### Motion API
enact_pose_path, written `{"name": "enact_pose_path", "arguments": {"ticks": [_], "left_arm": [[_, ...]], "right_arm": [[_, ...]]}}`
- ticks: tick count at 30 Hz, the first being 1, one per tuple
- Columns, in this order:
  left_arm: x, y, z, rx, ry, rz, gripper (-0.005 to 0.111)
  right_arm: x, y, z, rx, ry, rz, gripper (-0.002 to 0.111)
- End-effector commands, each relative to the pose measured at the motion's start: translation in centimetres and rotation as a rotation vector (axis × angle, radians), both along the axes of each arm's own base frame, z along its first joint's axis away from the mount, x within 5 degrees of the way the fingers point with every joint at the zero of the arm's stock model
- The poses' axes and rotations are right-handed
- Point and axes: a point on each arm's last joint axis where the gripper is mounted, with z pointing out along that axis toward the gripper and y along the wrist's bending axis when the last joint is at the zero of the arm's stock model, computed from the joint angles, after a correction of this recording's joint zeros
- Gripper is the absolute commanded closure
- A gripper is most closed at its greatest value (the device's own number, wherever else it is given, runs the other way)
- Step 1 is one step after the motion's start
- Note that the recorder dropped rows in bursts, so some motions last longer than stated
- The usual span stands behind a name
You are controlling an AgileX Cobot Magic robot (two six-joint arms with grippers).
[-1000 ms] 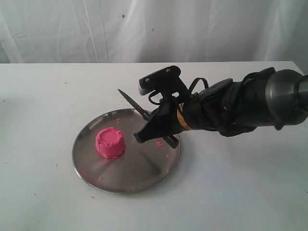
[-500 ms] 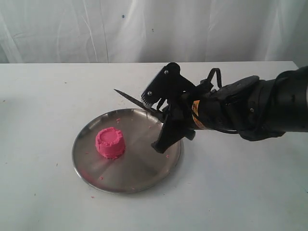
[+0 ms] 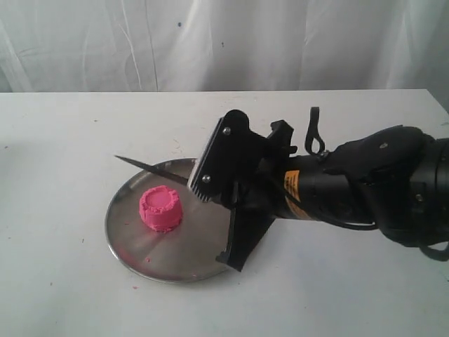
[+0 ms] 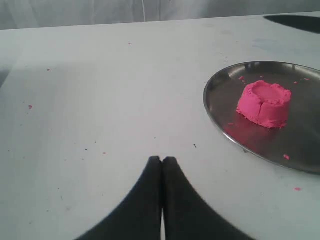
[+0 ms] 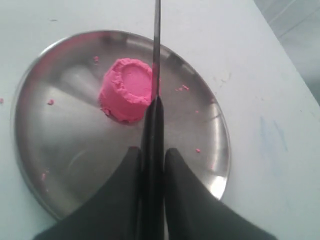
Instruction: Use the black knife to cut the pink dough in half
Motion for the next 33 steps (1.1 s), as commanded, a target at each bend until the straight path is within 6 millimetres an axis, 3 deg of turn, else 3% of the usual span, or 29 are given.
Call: {"name": "enact_pose_path", "arguments": {"ticks": [1, 10, 14, 30, 33], "left_arm": [[0.0, 0.0, -0.1, -0.01, -0.001, 0.003, 0.107], [0.0, 0.0, -0.1, -0.01, -0.001, 0.003, 0.107], [0.0, 0.0, -0.1, -0.01, -0.001, 0.003, 0.107], [0.0, 0.0, -0.1, -0.01, -0.004, 0.003, 0.107], [0.1, -0.1, 0.4, -0.136, -0.047, 0.027, 0.107]], "right_arm": [[-0.9, 0.5, -0.2, -0.013, -0.004, 0.029, 0.108], [-0.5, 0.5, -0.8, 0.011, 0.048, -0.044, 0.108], [-0.3, 0.7, -1.6, 0.092, 0.173, -0.151, 0.108], [-0.2, 0.7, -1.7, 0.115, 0.205, -0.183, 0.108], [0.3, 1.2, -2.0, 0.109, 0.209, -0.183, 0.108]]}}
